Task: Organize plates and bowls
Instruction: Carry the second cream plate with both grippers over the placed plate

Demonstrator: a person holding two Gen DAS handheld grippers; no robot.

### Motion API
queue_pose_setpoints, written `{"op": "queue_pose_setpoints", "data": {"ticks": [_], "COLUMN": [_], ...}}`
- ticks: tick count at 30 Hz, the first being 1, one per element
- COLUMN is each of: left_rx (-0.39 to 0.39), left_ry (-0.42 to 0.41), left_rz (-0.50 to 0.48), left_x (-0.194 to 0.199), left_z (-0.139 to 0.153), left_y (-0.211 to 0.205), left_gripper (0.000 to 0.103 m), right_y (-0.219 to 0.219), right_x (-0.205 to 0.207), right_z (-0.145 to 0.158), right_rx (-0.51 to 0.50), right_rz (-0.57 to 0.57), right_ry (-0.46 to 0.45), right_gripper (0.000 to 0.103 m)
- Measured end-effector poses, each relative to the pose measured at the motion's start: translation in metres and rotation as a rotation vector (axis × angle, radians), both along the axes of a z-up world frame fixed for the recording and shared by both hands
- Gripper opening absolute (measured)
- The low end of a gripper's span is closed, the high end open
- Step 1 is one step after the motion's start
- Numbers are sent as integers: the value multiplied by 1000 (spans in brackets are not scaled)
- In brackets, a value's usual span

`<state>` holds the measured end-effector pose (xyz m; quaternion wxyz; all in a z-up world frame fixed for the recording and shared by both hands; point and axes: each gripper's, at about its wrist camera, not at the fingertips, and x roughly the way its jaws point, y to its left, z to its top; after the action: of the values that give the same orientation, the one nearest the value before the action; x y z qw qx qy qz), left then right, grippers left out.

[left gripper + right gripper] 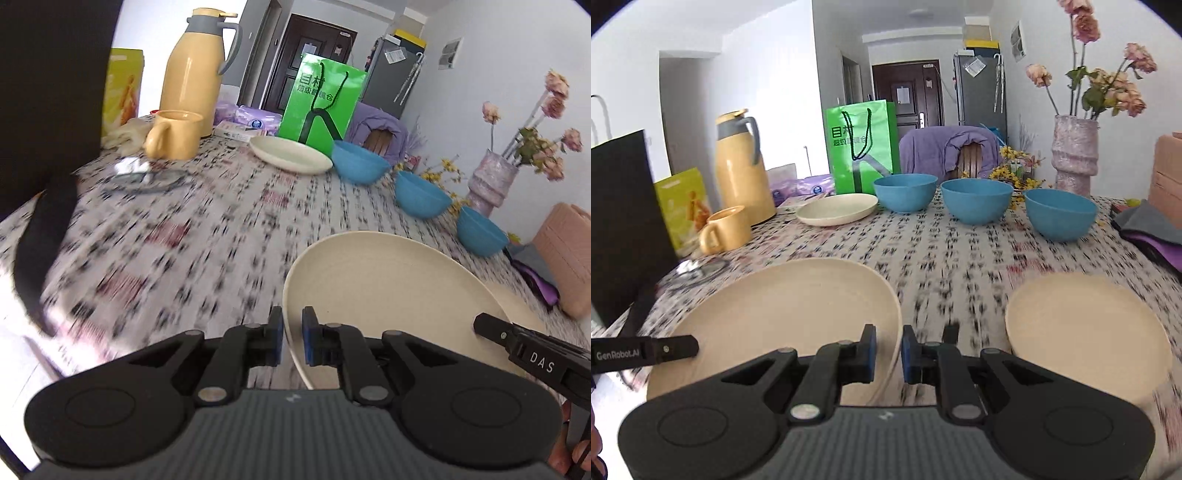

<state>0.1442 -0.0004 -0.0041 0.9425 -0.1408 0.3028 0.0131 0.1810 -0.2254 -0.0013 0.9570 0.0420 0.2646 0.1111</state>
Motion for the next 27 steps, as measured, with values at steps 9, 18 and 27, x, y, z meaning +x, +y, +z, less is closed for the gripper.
{"op": "queue_pose_setpoints", "data": {"ticks": [9, 18, 27], "left_rx": [35, 34, 35], "left_ry": [-20, -17, -7], "left_rz": [-16, -11, -29], "left_x": [-61, -55, -43], "left_z": [-8, -10, -12], "left_y": [-7, -6, -12], "left_gripper": [10, 10, 11], "right_y": [-5, -3, -10], "right_x": [-71, -66, -58], "right_z": [-12, -13, -14], "right_rx": [27, 15, 23], "right_rz": [-27, -24, -39], "right_ry": [-2, -4, 0], "right_gripper": [14, 14, 14]}}
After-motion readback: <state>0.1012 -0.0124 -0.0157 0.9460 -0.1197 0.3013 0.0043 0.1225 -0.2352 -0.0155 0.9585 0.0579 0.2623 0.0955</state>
